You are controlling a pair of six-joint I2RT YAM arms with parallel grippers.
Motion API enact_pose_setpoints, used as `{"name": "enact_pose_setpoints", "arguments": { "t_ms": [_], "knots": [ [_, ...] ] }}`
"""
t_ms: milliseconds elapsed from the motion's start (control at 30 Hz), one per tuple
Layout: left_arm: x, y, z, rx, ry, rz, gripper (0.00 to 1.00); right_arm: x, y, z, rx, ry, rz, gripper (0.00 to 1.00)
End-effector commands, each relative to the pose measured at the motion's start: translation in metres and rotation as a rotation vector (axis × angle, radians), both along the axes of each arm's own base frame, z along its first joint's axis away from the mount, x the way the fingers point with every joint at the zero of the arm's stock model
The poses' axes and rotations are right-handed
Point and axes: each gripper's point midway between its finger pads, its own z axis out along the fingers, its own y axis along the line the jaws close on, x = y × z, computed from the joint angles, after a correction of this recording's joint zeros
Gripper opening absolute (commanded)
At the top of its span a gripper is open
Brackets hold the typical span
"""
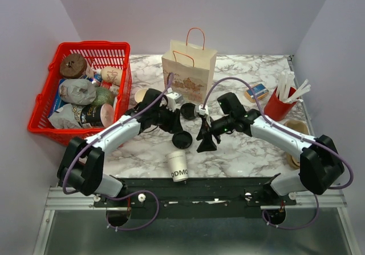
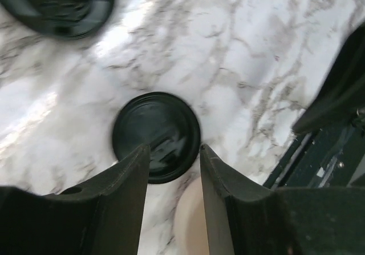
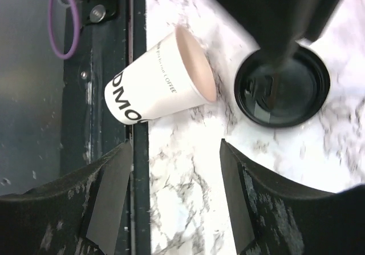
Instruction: Pack the takeout coffee
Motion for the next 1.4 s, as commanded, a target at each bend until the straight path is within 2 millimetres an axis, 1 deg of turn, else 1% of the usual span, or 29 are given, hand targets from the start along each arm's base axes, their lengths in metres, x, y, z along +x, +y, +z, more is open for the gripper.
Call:
{"name": "enact_pose_setpoints", "arguments": {
  "t_ms": [0,33,67,100,133,167,200,233,267,300,333,367,400,433,467,500,567,600,633,733,900,967,1067,1200,1300,1367],
  "knots": [
    [0.012,0.035,0.01,0.044,0.026,0.141,0.5,0.009,0.032,0.011,0.117,-0.12,0.172,0.72],
    [0.013,0.04,0.011,0.048,0.031,0.162,0.5,0.01,0.04,0.003,0.118,-0.083,0.192,0.72],
    [0.017,0.05,0.012,0.057,0.041,0.218,0.5,0.012,0.047,0.002,0.129,-0.065,0.209,0.72],
    [0.019,0.056,0.013,0.065,0.046,0.249,0.51,0.014,0.053,0.002,0.138,-0.049,0.223,0.73],
    [0.022,0.062,0.014,0.064,0.051,0.281,0.51,0.018,0.064,0.015,0.181,-0.051,0.256,0.73],
    [0.023,0.068,0.015,0.063,0.061,0.302,0.51,0.018,0.07,-0.001,0.165,-0.001,0.277,0.73],
    [0.029,0.079,0.021,0.054,0.061,0.354,0.51,0.015,0.073,-0.003,0.164,0.028,0.295,0.73],
    [0.031,0.084,0.023,0.051,0.067,0.374,0.51,0.019,0.081,0.007,0.202,0.017,0.332,0.73],
    [0.03,0.088,0.025,0.047,0.073,0.385,0.51,0.016,0.085,-0.004,0.194,0.058,0.355,0.73],
    [0.032,0.092,0.031,0.037,0.062,0.395,0.51,0.009,0.083,-0.006,0.172,0.119,0.373,0.73],
    [0.035,0.098,0.035,0.036,0.053,0.411,0.51,0.005,0.085,-0.006,0.196,0.117,0.416,0.73],
    [0.037,0.101,0.038,0.036,0.042,0.419,0.51,0.005,0.092,0.004,0.212,0.102,0.448,0.73],
    [0.038,0.103,0.042,0.03,0.028,0.424,0.51,-0.005,0.087,-0.01,0.161,0.204,0.457,0.73],
    [0.04,0.108,0.044,0.034,0.017,0.44,0.51,-0.007,0.088,-0.013,0.177,0.184,0.491,0.73],
    [0.041,0.11,0.046,0.03,0.009,0.447,0.51,-0.013,0.091,-0.015,0.172,0.2,0.519,0.73],
    [0.042,0.112,0.046,0.028,0.005,0.456,0.51,-0.017,0.09,-0.019,0.139,0.263,0.528,0.73],
    [0.044,0.116,0.047,0.022,-0.003,0.473,0.51,-0.021,0.092,-0.027,0.142,0.252,0.574,0.73],
    [0.044,0.117,0.048,0.02,-0.005,0.475,0.51,-0.026,0.093,-0.025,0.129,0.271,0.588,0.71],
    [0.044,0.118,0.048,0.018,-0.008,0.479,0.51,-0.027,0.094,-0.035,0.119,0.285,0.595,0.71],
    [0.044,0.122,0.049,0.018,-0.012,0.484,0.51,-0.031,0.096,-0.043,0.106,0.296,0.607,0.67],
    [0.046,0.121,0.052,0.01,-0.025,0.476,0.51,-0.031,0.1,-0.045,0.117,0.301,0.612,0.61],
    [0.047,0.12,0.052,0.005,-0.031,0.471,0.51,-0.032,0.104,-0.042,0.133,0.301,0.618,0.61],
    [0.051,0.121,0.054,0.006,-0.047,0.469,0.51,-0.039,0.109,-0.041,0.148,0.29,0.642,0.6],
    [0.056,0.122,0.057,0.014,-0.064,0.47,0.51,-0.052,0.116,-0.045,0.154,0.297,0.676,0.56],
    [0.058,0.124,0.059,0.017,-0.072,0.472,0.51,-0.058,0.122,-0.05,0.161,0.293,0.687,0.54],
    [0.058,0.125,0.06,0.019,-0.074,0.471,0.51,-0.058,0.125,-0.05,0.161,0.306,0.681,0.52]
  ]
}}
